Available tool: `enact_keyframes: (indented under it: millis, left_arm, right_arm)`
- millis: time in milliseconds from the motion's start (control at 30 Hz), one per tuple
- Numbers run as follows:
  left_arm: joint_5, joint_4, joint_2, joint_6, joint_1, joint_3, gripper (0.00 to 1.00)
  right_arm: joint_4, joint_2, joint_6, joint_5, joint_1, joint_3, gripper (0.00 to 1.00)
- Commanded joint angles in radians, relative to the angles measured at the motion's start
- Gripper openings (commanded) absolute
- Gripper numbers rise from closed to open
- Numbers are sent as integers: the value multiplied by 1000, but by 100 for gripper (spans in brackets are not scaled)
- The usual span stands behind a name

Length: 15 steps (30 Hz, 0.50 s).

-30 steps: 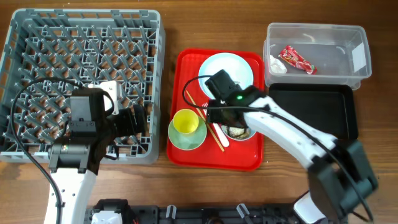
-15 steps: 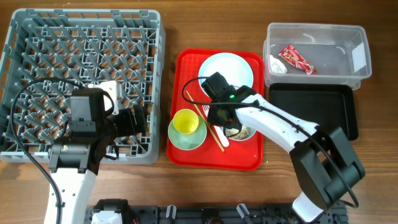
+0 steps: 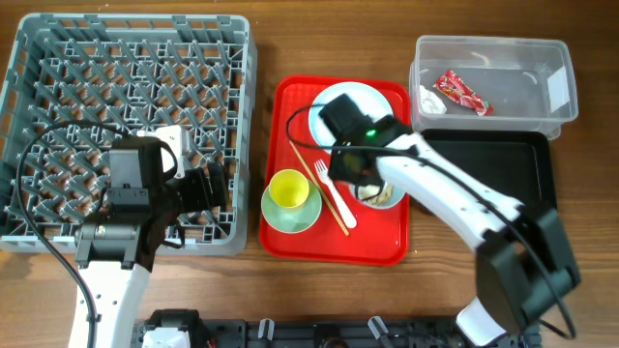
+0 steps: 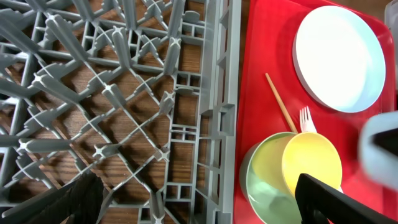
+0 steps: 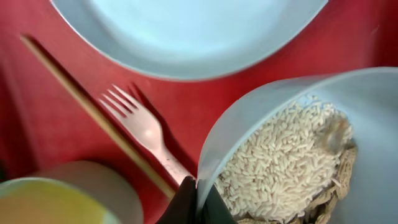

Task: Sort waste into correct bins and load items into the dishwasher rack
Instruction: 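Grasp the rim of the blue rice bowl with the right gripper, then tip the blue bowl over the black tray to dump the rice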

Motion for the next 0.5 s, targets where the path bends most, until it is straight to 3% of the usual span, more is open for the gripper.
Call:
enact_keyframes:
  millis: [0, 133, 467]
  left_arm:
    - [11, 0, -10, -5, 5, 21, 100]
    - [11, 0, -10, -5, 5, 21, 100]
    - [11, 0, -10, -5, 5, 21, 100]
  right_arm:
    - [-23, -118, -68, 3, -74, 56, 4]
    - [-48, -183, -93, -69, -187, 56, 4]
    - [-67, -190, -329, -452, -528, 42, 4]
